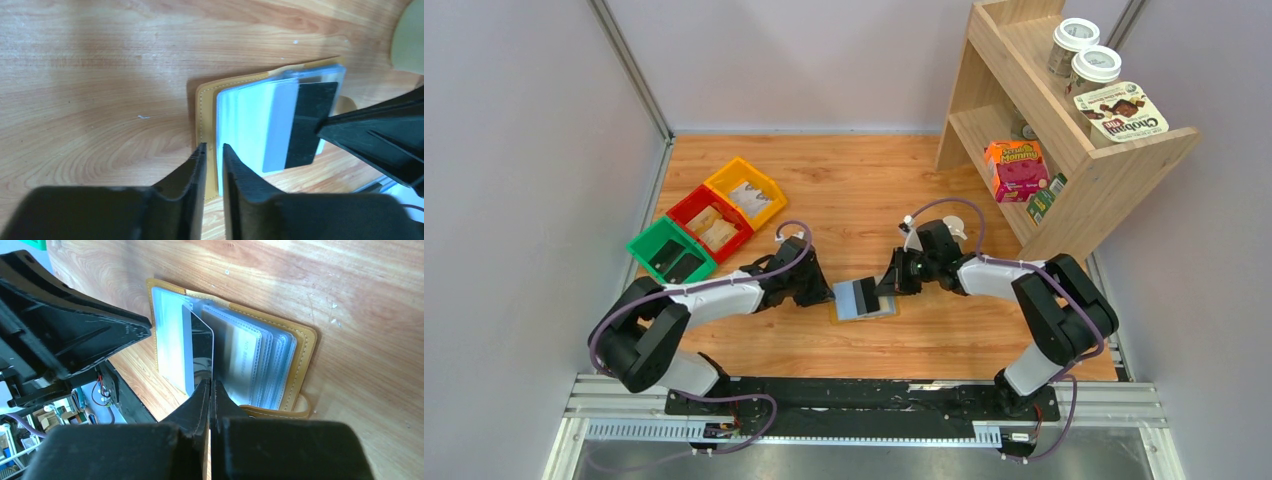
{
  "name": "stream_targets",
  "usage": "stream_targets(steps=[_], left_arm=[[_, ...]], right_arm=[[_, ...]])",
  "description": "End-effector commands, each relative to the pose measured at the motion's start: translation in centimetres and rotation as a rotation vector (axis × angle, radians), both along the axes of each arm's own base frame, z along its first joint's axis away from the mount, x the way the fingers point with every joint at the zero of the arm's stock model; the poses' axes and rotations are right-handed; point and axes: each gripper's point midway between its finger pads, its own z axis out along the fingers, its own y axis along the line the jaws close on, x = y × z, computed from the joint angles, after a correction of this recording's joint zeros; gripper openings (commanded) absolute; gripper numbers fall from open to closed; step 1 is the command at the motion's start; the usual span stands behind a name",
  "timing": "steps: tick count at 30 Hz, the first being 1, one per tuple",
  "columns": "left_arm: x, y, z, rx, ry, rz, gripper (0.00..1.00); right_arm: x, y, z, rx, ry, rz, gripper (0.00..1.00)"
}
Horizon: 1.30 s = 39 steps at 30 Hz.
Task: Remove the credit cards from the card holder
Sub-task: Remove the credit card from the card holder.
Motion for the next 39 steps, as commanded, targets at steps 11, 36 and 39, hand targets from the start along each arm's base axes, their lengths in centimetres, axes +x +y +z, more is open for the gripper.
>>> stream_targets(steps=[11,36,39], left_arm=[[1.4,-5.9,2.6,-0.039,-0.004,-0.259,0.24],[-1.4,-3.9,-2.7,0.068,0.165,-0.294,0.15],[-1.4,-3.8,-2.9,0.071,0.169,-0.292,0.15]], right_arm=[[1.2,0.1,0.8,-0.010,-0.043,-0.014,0.00],[0.6,0.7,0.0,0.016,0.013,0.025,0.19],[0.5,0.9,-0.2,0.022,0.019,0.047,0.12]])
